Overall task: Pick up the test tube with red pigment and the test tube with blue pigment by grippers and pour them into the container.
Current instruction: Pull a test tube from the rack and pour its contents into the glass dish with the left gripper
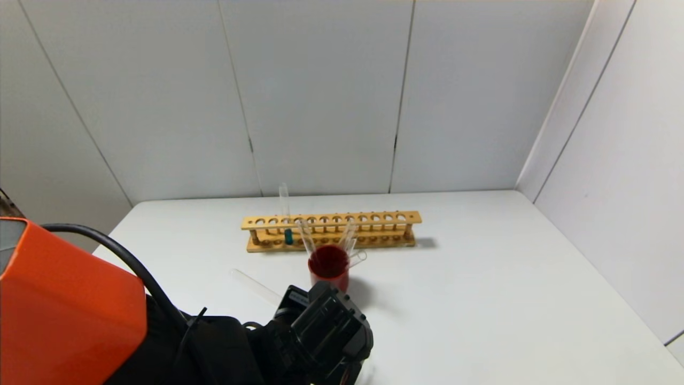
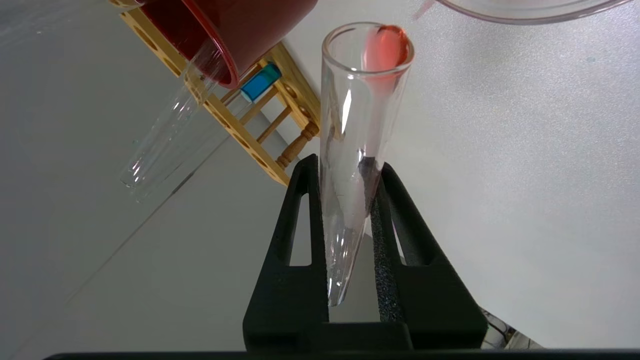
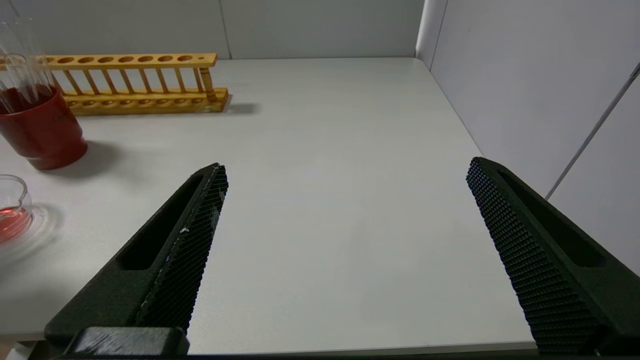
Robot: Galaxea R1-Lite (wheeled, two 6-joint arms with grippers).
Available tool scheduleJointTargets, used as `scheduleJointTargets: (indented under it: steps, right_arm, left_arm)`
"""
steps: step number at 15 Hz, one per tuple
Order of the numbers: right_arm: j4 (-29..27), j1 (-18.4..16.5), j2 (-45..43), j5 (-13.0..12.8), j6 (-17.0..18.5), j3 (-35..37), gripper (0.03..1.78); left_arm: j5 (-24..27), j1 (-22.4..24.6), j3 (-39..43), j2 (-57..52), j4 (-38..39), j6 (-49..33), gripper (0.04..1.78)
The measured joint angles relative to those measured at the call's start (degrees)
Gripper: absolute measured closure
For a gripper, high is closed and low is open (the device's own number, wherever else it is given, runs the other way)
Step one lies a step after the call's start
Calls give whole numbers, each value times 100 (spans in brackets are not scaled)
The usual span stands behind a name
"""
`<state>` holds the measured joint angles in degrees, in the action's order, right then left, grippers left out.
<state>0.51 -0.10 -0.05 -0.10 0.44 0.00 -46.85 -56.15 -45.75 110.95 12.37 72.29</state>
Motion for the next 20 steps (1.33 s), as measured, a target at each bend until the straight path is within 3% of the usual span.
scheduleJointTargets:
  steps: [11, 20]
  right_arm:
    - [0, 0, 0, 0, 0, 0, 7]
    - [0, 0, 0, 0, 0, 0, 7]
  left_arm:
    - [-273, 0, -254, -20, 2, 1035, 151]
    - [-317, -52, -273, 27, 11, 994, 151]
